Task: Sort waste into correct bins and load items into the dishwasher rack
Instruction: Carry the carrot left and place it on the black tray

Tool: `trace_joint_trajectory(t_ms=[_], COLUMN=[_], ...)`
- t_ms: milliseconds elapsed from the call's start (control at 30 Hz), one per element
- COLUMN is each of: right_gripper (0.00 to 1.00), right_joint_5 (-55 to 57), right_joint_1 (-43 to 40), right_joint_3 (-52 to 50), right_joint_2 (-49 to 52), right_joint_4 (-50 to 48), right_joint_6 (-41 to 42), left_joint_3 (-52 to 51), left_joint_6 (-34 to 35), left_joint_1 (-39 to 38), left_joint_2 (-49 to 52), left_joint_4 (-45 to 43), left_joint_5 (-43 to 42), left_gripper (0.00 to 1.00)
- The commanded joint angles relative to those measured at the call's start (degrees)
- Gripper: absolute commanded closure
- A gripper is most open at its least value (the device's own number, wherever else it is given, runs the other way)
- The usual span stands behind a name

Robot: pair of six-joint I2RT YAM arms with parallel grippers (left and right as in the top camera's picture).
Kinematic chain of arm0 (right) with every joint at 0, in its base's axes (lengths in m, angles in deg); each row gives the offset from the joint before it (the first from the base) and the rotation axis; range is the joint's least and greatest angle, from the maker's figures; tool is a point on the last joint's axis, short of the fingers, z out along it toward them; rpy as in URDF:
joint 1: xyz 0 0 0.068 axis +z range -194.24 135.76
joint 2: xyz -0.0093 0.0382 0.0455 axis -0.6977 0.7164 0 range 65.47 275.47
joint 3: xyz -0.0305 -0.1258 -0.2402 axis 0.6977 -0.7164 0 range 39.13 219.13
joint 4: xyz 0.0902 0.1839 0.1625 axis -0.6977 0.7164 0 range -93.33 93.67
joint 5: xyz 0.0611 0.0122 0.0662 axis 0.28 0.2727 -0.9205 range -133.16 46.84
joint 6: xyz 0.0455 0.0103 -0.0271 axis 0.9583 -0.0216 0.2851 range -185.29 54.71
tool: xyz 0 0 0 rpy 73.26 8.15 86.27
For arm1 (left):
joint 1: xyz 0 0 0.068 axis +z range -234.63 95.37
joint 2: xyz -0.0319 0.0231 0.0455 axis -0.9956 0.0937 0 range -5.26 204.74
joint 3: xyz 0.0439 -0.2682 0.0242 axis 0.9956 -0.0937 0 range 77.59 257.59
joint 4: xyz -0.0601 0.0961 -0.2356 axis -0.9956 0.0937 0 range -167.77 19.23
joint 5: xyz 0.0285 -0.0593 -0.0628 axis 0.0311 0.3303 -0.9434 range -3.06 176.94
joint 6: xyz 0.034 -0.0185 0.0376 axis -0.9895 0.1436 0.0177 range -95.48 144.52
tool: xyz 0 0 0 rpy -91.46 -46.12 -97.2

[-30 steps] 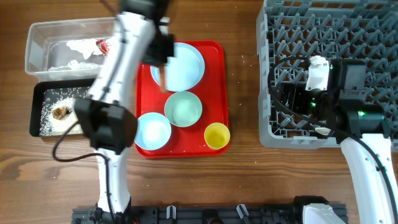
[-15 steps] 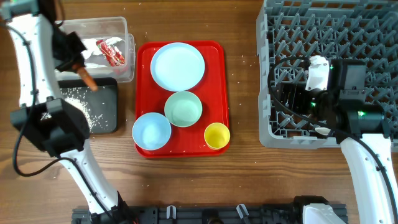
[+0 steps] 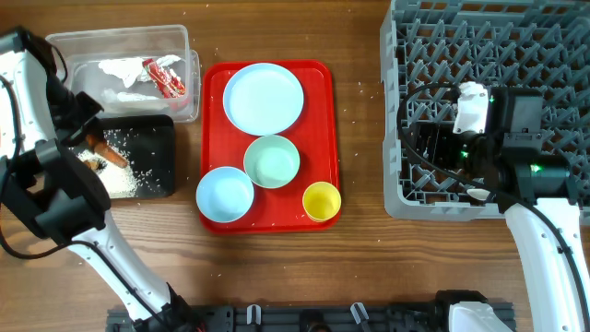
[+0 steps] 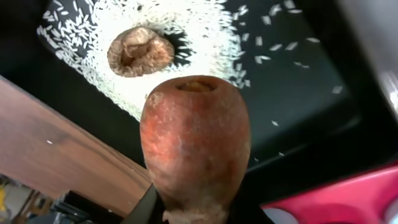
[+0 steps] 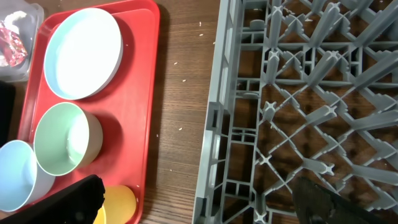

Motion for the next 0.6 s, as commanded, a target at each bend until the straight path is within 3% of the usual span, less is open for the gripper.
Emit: trace_joint_trajectory(t_ms=[0,267,400,567], right_gripper=[0.01,0.00,0.00,0.00], right_joint_5=[0.57,0.57,0.55,0.57], right_joint_1=[-0.20,-0.17,-0.17,-0.20], right_joint_3=[1.31,1.31,1.31,1.31], right_joint_2=[0.44,0.44,0.44,0.44], right_joint_4=[-0.20,0.17,0.28,0.42], right_joint_6=[0.63,0.66,0.66,0.63], left_joint_3=[-5.68,-10.95,-10.95,-10.95], left_joint_6=[1.07,1.09,1.11,1.07], left_joint_1=[0.28,0.28,0.28,0.28], left_joint_2=[-1.81,-1.81,-1.79,-1.79], left_joint_4=[-3.41,-10.91,-12.33,-12.28], left_joint_5=[1.53,1.51,1.31,1.33], left_gripper=[0.75,0.79,0.69,0.66])
